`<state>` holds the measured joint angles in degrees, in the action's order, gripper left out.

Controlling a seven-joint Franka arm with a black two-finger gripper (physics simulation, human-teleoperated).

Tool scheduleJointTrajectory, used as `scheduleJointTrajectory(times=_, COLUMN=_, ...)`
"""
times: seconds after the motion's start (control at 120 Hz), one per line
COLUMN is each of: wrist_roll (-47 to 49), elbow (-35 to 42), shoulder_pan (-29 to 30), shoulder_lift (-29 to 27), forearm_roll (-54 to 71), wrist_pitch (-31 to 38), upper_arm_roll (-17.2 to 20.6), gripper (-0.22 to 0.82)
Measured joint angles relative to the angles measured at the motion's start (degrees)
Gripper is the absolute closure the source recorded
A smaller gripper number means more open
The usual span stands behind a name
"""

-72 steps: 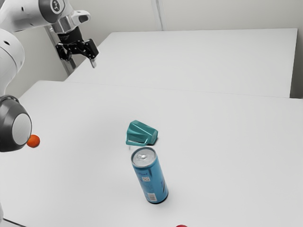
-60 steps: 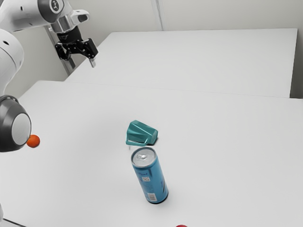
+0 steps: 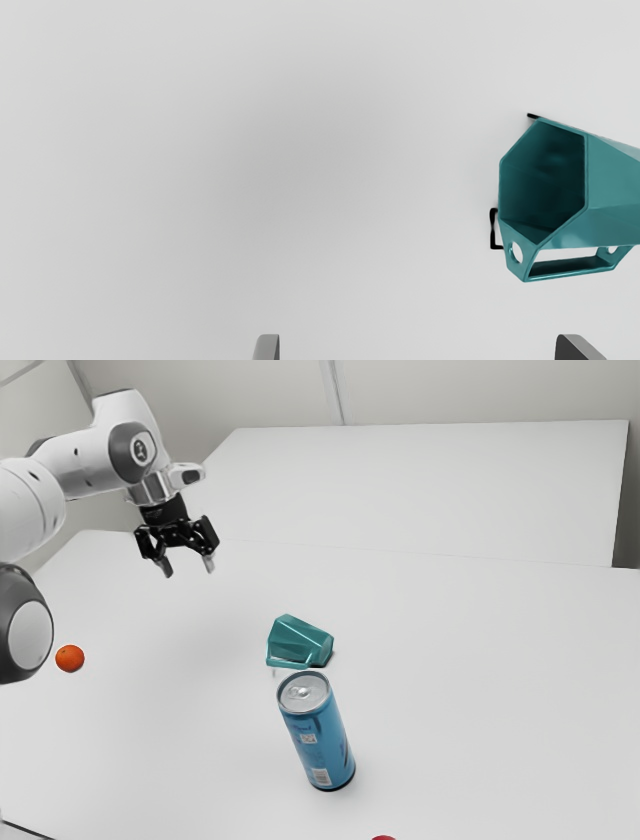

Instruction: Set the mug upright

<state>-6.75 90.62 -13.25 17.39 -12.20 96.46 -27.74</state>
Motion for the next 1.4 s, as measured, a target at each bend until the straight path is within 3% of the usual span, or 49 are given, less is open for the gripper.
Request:
scheduleJointTrajectory(times=0.233, wrist_roll=-2.8, elbow=9.8, shoulder_pan=0.0, shoulder_lift=-0.8, forearm_roll=-4.3, wrist_pitch=9.5, upper_arm_roll=0.1, gripper=0.0)
scheduleJointTrajectory(times=0.733, wrist_roll=-19.7, elbow=21.1, shoulder_pan=-0.3, shoulder_lift=-0.3, forearm_roll=-31.5, wrist_pitch=25.8, upper_arm_roll=0.2, gripper=0.0)
scheduleJointTrajectory(times=1.0, wrist_roll=-29.2, elbow=23.5, shoulder_pan=-0.4, shoulder_lift=0.3, forearm_roll=-42.8, wrist_pitch=26.4, upper_arm_roll=0.4, gripper=0.0)
scheduleJointTrajectory(times=1.4, wrist_roll=-39.0, elbow=23.3, shoulder_pan=-0.7, shoulder_lift=3.9, forearm_roll=-52.9, wrist_pitch=21.4, upper_arm_roll=1.5, gripper=0.0)
